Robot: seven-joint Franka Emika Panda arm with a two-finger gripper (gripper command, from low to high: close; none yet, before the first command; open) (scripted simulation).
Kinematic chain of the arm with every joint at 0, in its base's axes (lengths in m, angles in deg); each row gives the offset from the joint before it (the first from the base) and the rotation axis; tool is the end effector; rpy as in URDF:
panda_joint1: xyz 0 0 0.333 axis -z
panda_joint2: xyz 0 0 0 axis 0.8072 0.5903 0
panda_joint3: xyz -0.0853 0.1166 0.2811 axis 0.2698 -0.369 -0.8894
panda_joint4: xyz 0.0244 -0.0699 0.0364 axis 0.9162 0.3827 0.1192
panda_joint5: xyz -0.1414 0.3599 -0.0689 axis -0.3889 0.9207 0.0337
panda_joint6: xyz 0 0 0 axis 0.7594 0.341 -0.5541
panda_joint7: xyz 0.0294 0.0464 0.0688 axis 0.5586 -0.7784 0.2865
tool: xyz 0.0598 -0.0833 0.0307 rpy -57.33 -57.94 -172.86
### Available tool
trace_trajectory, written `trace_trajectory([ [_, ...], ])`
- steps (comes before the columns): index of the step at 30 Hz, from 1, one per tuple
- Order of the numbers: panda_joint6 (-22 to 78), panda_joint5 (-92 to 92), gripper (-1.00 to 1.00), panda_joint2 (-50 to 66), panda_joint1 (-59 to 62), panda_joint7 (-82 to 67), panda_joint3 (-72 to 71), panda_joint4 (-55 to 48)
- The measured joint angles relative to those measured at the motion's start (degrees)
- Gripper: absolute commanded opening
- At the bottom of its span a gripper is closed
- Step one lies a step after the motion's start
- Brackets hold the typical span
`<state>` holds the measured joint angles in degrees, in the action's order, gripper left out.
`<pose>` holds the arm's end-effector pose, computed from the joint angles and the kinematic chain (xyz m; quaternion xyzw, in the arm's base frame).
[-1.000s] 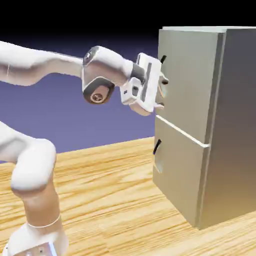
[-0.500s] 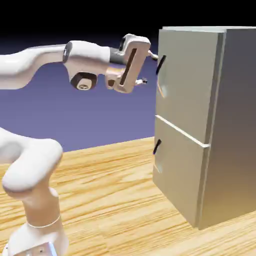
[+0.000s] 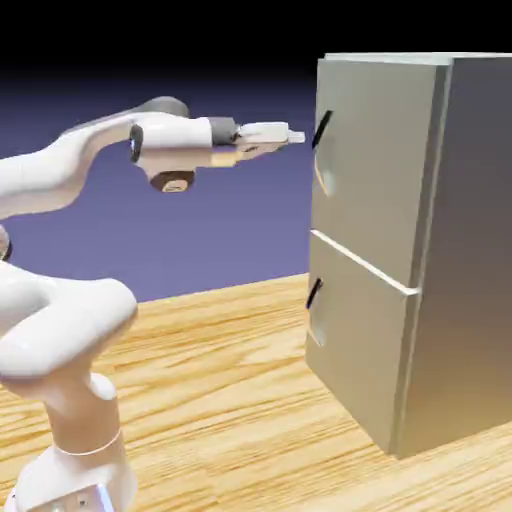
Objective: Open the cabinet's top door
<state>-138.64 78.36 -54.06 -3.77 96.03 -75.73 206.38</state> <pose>0.3376 0.1444 0.5665 0.2425 0.6721 0.1978 0.6711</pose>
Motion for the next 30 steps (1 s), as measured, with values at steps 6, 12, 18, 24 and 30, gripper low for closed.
trace_trajectory([
  [6,2.53,8.68,0.00,-3.34,7.09,6.84,-4.37,-3.38],
  [12,5.37,11.43,-1.00,-4.13,13.71,6.84,-5.68,-7.28],
  [18,20.01,14.03,-1.00,-11.04,8.86,3.65,0.07,3.47],
  [24,34.83,12.85,-1.00,-11.18,1.23,-5.45,9.97,15.12],
  [30,47.76,5.49,-1.00,-9.30,-2.32,-12.49,22.39,22.29],
])
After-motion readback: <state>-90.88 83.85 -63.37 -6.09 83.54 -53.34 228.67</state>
